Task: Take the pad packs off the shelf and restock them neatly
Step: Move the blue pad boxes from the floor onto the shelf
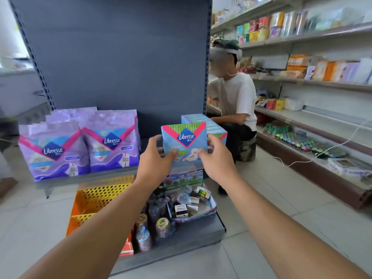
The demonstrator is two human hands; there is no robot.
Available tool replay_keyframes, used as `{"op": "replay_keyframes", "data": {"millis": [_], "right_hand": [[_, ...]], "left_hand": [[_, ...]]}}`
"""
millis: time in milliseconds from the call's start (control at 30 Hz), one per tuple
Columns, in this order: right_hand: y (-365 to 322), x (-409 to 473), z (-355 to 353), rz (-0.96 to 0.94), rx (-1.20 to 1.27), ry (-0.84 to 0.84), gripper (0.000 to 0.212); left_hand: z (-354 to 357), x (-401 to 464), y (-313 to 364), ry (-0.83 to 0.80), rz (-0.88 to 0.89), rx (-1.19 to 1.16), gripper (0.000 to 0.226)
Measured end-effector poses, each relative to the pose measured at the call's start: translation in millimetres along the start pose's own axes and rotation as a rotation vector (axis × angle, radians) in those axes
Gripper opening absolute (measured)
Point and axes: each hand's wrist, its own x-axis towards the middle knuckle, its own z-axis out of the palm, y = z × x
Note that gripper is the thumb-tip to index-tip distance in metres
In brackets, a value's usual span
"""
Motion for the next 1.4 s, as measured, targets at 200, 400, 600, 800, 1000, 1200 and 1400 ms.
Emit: {"op": "replay_keyframes", "data": {"millis": [200,400,600,800,1000,1200,1400], "right_hand": [[33.2,77.1,65.2,0.032,-0.046,-0.063,0.036],[70.7,148.8,133.4,0.077,-0.072,-0.057,0.024],[85.0,195.1,170.8,0.034,-0.142,-0.118,0.037],[91.9,214.2,175.4,-0.027,-0.276,-0.281,0.045],[97.3,233.5,182.4,-0.021,-0.412,-0.364,0.048],[100.3,252.8,201.8,-0.045,-0.465,-0.427,0.058],[106.8,263.5,211.4,-0.026,-0.519,-0.463,0.069]], "left_hand": [[20.7,83.5,-52.8,0.088,-0.05,0.045,0.052],[44.3,172.9,-107.0,0.113,-0.107,0.14,0.048],[65.3,230.0,-146.4,0.135,-0.137,0.229,0.043],[82.0,260.5,-153.7,0.14,-0.135,0.234,0.042],[94.6,287.4,-156.3,0.129,-0.121,0.255,0.041],[100.5,300.0,-160.2,0.141,-0.138,0.261,0.041],[101.5,309.7,-165.6,0.171,-0.158,0.356,0.037]]}}
